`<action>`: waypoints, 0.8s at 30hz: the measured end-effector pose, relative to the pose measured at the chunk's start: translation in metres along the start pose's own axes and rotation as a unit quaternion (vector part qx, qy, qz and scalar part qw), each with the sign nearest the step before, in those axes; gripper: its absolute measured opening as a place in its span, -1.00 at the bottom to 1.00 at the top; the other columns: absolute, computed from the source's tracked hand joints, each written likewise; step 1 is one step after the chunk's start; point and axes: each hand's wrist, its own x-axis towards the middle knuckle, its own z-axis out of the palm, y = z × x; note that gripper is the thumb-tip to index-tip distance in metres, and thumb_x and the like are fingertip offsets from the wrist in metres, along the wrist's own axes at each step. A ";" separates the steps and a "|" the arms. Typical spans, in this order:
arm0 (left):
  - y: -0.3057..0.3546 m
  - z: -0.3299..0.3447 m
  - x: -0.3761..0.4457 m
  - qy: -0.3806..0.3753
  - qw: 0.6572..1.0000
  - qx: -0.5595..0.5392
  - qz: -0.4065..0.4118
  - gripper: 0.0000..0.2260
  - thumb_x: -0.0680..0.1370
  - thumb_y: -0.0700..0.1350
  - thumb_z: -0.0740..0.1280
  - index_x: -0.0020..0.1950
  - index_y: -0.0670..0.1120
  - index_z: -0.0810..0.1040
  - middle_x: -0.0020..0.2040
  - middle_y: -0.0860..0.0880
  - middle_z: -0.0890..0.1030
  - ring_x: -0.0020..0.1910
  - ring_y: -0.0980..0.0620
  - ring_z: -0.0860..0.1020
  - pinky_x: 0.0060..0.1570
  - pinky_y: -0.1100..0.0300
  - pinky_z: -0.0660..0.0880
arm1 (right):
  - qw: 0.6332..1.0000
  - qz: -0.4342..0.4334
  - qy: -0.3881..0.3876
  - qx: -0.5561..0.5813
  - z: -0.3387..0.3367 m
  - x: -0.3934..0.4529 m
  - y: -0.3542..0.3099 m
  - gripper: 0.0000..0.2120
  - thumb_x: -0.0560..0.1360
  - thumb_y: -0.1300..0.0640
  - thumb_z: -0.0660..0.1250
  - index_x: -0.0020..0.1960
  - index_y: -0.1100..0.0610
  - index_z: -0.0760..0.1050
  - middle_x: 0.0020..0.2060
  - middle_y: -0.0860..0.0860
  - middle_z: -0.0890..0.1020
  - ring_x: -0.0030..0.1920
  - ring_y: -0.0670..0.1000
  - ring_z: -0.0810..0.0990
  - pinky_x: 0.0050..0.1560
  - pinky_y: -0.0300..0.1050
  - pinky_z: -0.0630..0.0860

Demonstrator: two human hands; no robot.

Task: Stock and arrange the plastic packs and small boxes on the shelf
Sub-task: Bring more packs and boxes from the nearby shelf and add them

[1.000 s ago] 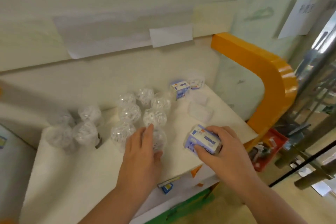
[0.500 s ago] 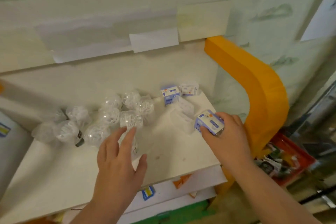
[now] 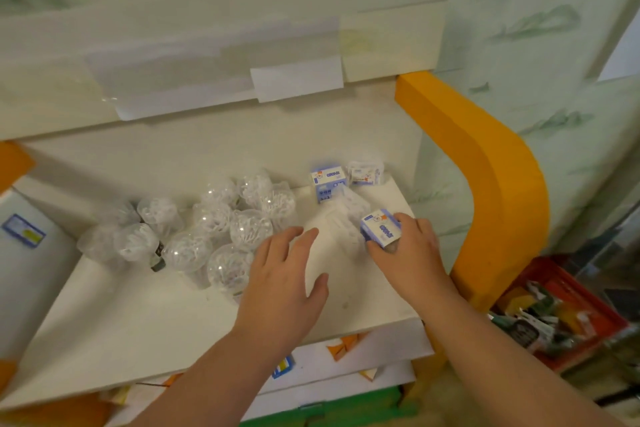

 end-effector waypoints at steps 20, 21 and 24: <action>-0.018 -0.068 -0.002 0.106 0.989 0.030 -0.095 -0.40 0.44 0.11 0.36 0.46 0.05 0.33 0.38 0.05 0.37 0.37 0.01 0.28 0.31 0.15 0.28 | 0.977 -0.207 -0.037 0.046 -0.042 -0.032 -0.092 -0.53 0.40 0.01 0.42 0.29 -0.03 0.45 0.14 -0.11 0.49 0.21 -0.04 0.47 0.26 -0.04 0.42; -0.026 -0.078 -0.009 0.112 0.987 0.042 -0.108 -0.40 0.44 0.11 0.36 0.46 0.06 0.32 0.38 0.06 0.36 0.37 0.01 0.28 0.31 0.17 0.26 | 0.974 -0.218 -0.042 0.051 -0.035 -0.031 -0.099 -0.54 0.40 0.01 0.44 0.28 -0.04 0.46 0.15 -0.10 0.49 0.23 -0.04 0.47 0.26 -0.04 0.43; -0.053 -0.107 -0.032 0.126 0.977 0.087 -0.149 -0.41 0.47 0.12 0.35 0.47 0.05 0.31 0.39 0.05 0.36 0.38 0.02 0.28 0.32 0.14 0.27 | 0.963 -0.253 -0.066 0.062 -0.013 -0.036 -0.124 -0.56 0.40 -0.02 0.43 0.25 -0.07 0.45 0.15 -0.13 0.48 0.20 -0.09 0.46 0.21 -0.16 0.39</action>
